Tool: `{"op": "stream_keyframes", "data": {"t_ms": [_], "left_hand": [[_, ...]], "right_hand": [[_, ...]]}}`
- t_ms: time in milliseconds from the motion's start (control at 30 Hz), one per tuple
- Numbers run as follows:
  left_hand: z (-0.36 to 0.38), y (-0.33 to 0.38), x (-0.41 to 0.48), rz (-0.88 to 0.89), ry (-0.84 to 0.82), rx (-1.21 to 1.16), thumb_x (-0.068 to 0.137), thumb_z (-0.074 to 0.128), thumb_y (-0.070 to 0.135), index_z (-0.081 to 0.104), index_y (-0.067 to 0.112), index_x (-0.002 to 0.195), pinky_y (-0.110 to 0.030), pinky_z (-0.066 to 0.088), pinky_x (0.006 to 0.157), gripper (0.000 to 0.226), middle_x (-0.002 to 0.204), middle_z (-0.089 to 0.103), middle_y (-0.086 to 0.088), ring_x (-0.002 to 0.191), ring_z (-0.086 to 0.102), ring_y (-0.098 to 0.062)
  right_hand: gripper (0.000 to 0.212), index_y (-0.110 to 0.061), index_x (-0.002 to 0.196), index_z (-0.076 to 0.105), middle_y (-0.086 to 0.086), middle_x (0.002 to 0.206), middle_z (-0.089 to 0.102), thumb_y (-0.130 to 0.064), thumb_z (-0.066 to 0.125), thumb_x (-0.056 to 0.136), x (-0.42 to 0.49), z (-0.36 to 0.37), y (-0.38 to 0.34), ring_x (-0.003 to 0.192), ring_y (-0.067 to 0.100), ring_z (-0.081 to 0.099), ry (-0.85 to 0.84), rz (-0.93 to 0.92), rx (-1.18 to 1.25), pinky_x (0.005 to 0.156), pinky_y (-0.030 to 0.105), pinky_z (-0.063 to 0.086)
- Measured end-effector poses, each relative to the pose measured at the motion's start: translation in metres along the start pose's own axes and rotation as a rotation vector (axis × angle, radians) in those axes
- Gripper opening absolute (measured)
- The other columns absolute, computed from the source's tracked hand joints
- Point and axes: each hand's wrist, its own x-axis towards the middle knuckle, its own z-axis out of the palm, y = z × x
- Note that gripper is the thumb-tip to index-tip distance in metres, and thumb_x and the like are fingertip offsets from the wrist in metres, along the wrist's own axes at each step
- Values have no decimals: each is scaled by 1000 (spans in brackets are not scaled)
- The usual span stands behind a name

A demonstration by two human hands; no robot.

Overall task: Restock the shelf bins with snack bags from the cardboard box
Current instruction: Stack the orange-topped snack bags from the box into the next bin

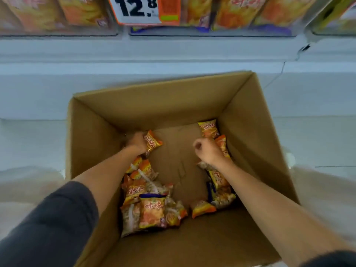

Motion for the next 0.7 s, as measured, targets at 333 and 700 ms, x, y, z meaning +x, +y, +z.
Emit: {"op": "stream_keyframes", "data": {"t_ms": [333, 700], "left_hand": [[43, -5, 26, -72, -108, 223, 89, 63, 19, 61, 3, 112, -36, 52, 89, 28, 115, 65, -15, 110, 60, -33], [47, 13, -1, -54, -87, -351, 75, 84, 21, 56, 8, 126, -36, 48, 96, 60, 120, 64, -8, 113, 60, -25]], "right_hand": [[38, -12, 128, 59, 6, 138, 46, -12, 62, 90, 17, 9, 20, 122, 23, 50, 128, 45, -18, 102, 32, 43], [69, 1, 150, 20, 21, 159, 4, -15, 55, 94, 61, -6, 20, 148, 34, 9, 125, 208, -44, 120, 35, 16]]}}
